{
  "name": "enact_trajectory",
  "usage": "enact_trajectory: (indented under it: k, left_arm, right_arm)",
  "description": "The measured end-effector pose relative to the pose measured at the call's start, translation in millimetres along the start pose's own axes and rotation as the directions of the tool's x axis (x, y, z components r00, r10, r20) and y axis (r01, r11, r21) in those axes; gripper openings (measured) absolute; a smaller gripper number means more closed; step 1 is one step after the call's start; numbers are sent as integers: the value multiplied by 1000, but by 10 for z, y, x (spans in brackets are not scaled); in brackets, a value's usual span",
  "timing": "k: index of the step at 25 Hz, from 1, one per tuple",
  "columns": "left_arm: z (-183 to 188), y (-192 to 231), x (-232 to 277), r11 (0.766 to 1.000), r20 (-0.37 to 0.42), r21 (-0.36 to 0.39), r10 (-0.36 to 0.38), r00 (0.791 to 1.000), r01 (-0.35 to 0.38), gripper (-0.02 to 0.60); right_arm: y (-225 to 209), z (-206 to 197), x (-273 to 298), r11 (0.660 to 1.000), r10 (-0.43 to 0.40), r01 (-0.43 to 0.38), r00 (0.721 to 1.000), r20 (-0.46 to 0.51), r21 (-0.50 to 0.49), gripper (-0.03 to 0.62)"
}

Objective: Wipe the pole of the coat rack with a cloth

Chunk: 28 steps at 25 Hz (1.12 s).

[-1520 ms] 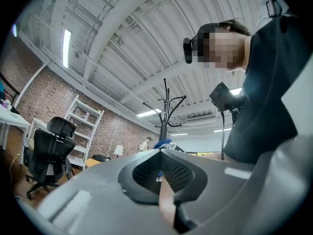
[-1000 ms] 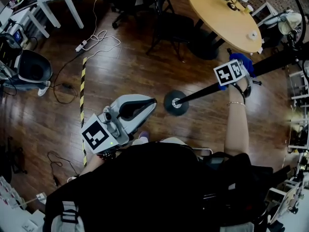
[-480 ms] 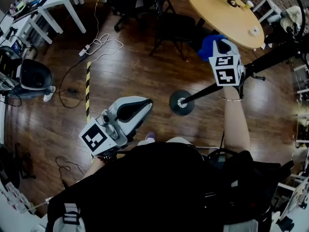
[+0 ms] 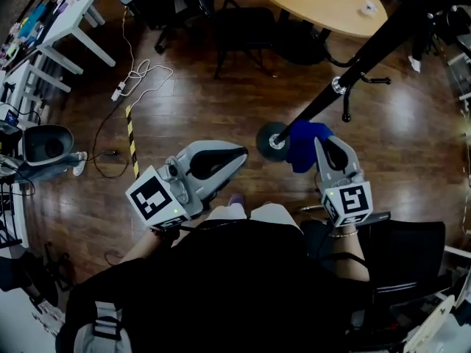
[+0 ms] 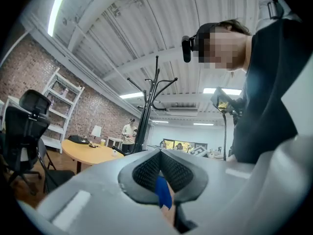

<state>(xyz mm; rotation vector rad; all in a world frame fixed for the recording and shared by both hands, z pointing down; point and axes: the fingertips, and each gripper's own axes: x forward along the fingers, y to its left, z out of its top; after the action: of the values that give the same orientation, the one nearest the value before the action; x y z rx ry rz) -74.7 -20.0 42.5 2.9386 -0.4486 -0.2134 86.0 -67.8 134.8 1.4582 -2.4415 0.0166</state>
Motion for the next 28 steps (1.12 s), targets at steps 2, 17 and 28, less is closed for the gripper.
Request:
enact_trajectory:
  k: [2, 17, 28]
  left_arm:
    - [-105, 24, 171, 1000, -11, -23, -14, 1000, 14, -6]
    - [-1359, -87, 1163, 990, 9, -52, -127, 992, 128, -6]
    - [-2948, 487, 1464, 979, 95, 34, -201, 975, 199, -6]
  right_arm:
    - [-366, -327, -94, 994, -107, 107, 994, -35, -8, 18]
    - [-1383, -143, 676, 931, -177, 278, 912, 370, -238, 18]
    - [-1270, -1169, 859, 859, -230, 421, 825, 516, -291, 18]
